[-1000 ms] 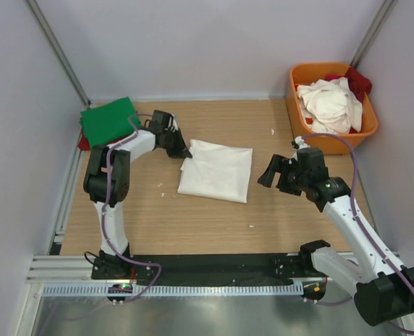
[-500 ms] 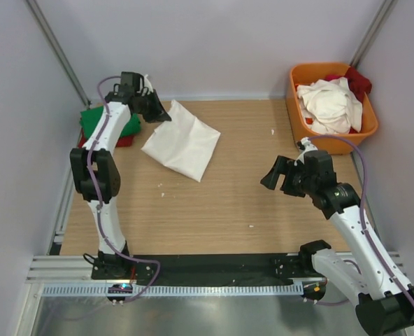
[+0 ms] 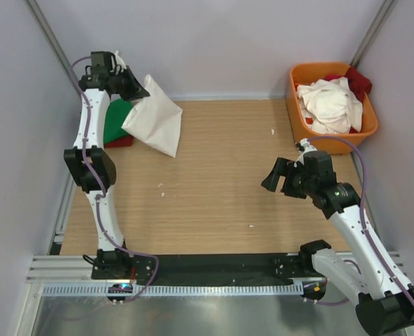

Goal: Fold and stack the t-shirts
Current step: Neatly place the folded tshirt to the corner

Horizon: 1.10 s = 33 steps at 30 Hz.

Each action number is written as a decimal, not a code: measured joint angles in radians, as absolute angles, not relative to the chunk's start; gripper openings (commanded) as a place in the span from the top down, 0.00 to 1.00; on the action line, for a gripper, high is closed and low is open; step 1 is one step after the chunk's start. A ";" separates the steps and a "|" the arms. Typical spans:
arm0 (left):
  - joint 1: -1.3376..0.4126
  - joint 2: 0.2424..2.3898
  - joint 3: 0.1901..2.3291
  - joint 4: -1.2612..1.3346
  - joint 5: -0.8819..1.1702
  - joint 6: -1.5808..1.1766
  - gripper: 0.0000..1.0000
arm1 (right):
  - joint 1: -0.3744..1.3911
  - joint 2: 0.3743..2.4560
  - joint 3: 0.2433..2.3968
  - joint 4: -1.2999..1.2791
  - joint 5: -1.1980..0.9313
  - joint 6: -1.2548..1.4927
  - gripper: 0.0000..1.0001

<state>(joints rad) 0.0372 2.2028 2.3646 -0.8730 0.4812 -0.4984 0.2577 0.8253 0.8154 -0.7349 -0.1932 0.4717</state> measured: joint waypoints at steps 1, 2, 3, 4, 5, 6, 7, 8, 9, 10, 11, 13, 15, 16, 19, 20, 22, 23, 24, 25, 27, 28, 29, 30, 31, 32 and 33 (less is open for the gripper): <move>0.051 2.215 2.381 -0.873 0.490 -0.506 1.00 | 0.258 0.825 0.815 -0.735 -0.193 0.471 0.11; 0.062 2.223 2.389 -0.872 0.501 -0.517 1.00 | 0.258 0.825 0.815 -0.736 -0.193 0.470 0.11; 0.078 2.230 2.396 -0.870 0.513 -0.532 1.00 | 0.258 0.825 0.815 -0.736 -0.193 0.469 0.11; 0.097 2.241 2.406 -0.870 0.527 -0.550 1.00 | 0.258 0.826 0.815 -0.735 -0.193 0.469 0.12; 0.118 2.252 2.421 -0.864 0.542 -0.570 1.00 | 0.258 0.827 0.815 -0.736 -0.193 0.469 0.12; 0.139 2.262 2.433 -0.851 0.555 -0.588 1.00 | 0.258 0.830 0.815 -0.736 -0.194 0.469 0.12; 0.159 2.267 2.436 -0.837 0.563 -0.602 1.00 | 0.258 0.833 0.815 -0.735 -0.194 0.469 0.11; 0.181 2.271 2.438 -0.825 0.572 -0.618 1.00 | 0.258 0.837 0.815 -0.736 -0.194 0.469 0.12; 0.204 2.273 2.438 -0.812 0.577 -0.631 1.00 | 0.258 0.841 0.815 -0.735 -0.194 0.469 0.12; 0.221 2.273 2.438 -0.803 0.581 -0.645 1.00 | 0.258 0.845 0.815 -0.735 -0.194 0.469 0.12; 0.246 2.273 2.438 -0.791 0.587 -0.659 1.00 | 0.258 0.849 0.815 -0.735 -0.194 0.469 0.12; 0.300 2.273 2.438 -0.759 0.601 -0.694 1.00 | 0.258 0.856 0.815 -0.735 -0.194 0.469 0.12; 0.348 2.275 2.438 -0.737 0.614 -0.715 1.00 | 0.258 0.860 0.815 -0.735 -0.194 0.469 0.11; 0.368 2.277 2.438 -0.729 0.619 -0.725 1.00 | 0.258 0.863 0.815 -0.735 -0.195 0.469 0.11; 0.416 2.283 2.438 -0.727 0.620 -0.727 1.00 | 0.258 0.873 0.815 -0.734 -0.195 0.469 0.11; 0.426 2.284 2.438 -0.727 0.617 -0.725 1.00 | 0.258 0.877 0.815 -0.734 -0.195 0.469 0.12; 0.433 2.286 2.439 -0.732 0.603 -0.712 0.99 | 0.258 0.884 0.815 -0.734 -0.196 0.468 0.12; 0.432 2.287 2.438 -0.738 0.594 -0.699 0.98 | 0.258 0.886 0.815 -0.734 -0.196 0.468 0.12; 0.429 2.287 2.438 -0.746 0.580 -0.688 0.98 | 0.258 0.886 0.815 -0.734 -0.197 0.468 0.11; 0.424 2.287 2.439 -0.760 0.556 -0.670 0.98 | 0.258 0.886 0.815 -0.734 -0.197 0.468 0.12; 0.414 2.288 2.438 -0.791 0.492 -0.630 0.98 | 0.258 0.886 0.815 -0.734 -0.198 0.468 0.12; 0.410 2.290 2.438 -0.805 0.459 -0.616 0.98 | 0.258 0.886 0.815 -0.734 -0.198 0.468 0.11; 0.405 2.294 2.439 -0.823 0.421 -0.596 0.98 | 0.258 0.886 0.815 -0.734 -0.199 0.468 0.11; 0.404 2.299 2.439 -0.836 0.393 -0.586 1.00 | 0.258 0.886 0.815 -0.734 -0.200 0.467 0.11; 0.403 2.310 2.439 -0.849 0.363 -0.575 1.00 | 0.258 0.886 0.815 -0.734 -0.202 0.466 0.11; 0.406 2.324 2.439 -0.855 0.338 -0.568 1.00 | 0.258 0.888 0.815 -0.734 -0.205 0.465 0.11; 0.410 2.346 2.440 -0.857 0.316 -0.564 1.00 | 0.258 0.889 0.815 -0.733 -0.208 0.464 0.11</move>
<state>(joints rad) 0.4103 2.3463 2.4397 -0.8570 0.3157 -0.5640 0.2581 0.8886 0.8150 -0.7334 -0.2081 0.4644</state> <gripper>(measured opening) 0.022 0.884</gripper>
